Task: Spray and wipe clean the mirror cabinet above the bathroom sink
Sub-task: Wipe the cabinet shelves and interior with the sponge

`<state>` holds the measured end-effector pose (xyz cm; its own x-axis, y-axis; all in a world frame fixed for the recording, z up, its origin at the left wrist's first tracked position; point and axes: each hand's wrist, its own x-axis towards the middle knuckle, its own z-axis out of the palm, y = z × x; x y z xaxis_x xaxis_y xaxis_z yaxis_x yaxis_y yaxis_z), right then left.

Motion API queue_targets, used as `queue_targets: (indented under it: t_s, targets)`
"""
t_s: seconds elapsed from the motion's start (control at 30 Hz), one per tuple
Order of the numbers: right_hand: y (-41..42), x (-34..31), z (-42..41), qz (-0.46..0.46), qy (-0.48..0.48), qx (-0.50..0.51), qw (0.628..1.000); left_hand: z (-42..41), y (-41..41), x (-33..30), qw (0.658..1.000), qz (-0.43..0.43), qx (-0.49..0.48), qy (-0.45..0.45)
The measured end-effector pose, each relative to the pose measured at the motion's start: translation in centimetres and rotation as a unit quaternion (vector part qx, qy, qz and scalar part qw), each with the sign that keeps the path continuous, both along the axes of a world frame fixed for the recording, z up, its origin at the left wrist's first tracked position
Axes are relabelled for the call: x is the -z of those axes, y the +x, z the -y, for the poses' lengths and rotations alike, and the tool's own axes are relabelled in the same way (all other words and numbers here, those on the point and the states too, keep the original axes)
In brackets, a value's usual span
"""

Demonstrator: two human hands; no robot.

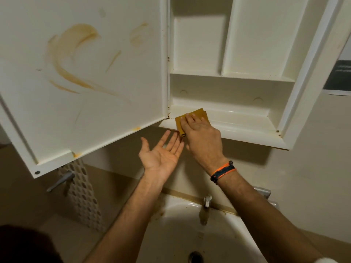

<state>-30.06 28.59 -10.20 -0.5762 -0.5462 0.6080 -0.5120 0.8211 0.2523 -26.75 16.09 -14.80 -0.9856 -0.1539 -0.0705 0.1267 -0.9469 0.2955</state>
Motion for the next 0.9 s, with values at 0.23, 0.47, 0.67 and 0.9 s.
queue_targets:
  t_s: [0.23,0.47,0.67,0.9]
  targets:
    - [0.8,3.1,-3.2,-0.105,-0.068,-0.021,0.992,3.2,-0.1,-0.1,0.998,0.008,-0.046,0.035]
    - [0.0,6.4,1.0,-0.203,-0.113,0.001,0.973,5.9,-1.0,0.8,0.998,-0.053,-0.021,-0.016]
    - [-0.8,8.4,4.5,-0.259,-0.152,0.009,0.954,7.6,-1.1,2.3,0.992,-0.101,-0.001,-0.074]
    - [-0.6,9.2,10.2,-0.262,-0.147,0.027,0.953,8.7,-1.8,3.3,0.982,-0.160,0.028,-0.100]
